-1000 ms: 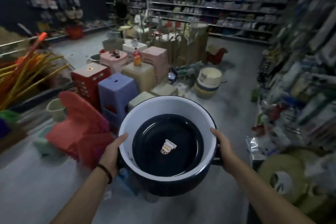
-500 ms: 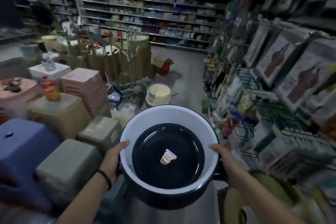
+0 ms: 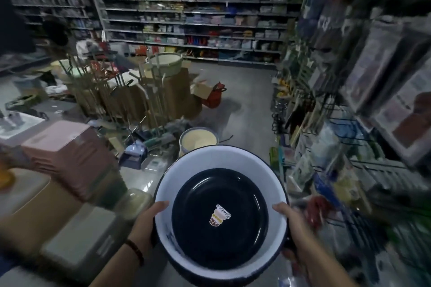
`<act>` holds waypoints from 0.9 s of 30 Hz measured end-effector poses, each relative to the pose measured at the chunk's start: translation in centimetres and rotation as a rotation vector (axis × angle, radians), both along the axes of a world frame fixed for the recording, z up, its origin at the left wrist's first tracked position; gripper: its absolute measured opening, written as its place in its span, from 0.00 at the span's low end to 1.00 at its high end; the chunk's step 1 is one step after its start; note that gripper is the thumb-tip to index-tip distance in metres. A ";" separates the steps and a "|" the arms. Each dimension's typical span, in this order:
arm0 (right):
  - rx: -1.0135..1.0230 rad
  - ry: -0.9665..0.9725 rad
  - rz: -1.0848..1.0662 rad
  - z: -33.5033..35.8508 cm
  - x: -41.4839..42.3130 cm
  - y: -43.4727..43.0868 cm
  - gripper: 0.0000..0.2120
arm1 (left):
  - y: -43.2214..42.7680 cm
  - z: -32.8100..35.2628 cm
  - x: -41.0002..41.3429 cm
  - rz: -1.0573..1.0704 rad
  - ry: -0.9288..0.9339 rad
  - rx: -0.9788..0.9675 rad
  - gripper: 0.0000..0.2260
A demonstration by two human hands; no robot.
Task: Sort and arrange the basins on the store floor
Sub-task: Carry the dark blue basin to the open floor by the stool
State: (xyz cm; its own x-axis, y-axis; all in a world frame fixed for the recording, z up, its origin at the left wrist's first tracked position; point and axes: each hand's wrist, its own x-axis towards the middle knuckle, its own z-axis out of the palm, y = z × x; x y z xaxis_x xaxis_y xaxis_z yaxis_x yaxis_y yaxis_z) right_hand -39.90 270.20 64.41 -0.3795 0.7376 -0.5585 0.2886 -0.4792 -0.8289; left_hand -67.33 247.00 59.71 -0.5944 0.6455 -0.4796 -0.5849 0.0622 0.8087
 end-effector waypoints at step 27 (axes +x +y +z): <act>-0.140 -0.056 0.232 -13.4 -53.8 55.2 0.24 | 49.1 -11.5 -47.5 0.231 -0.004 -0.117 0.35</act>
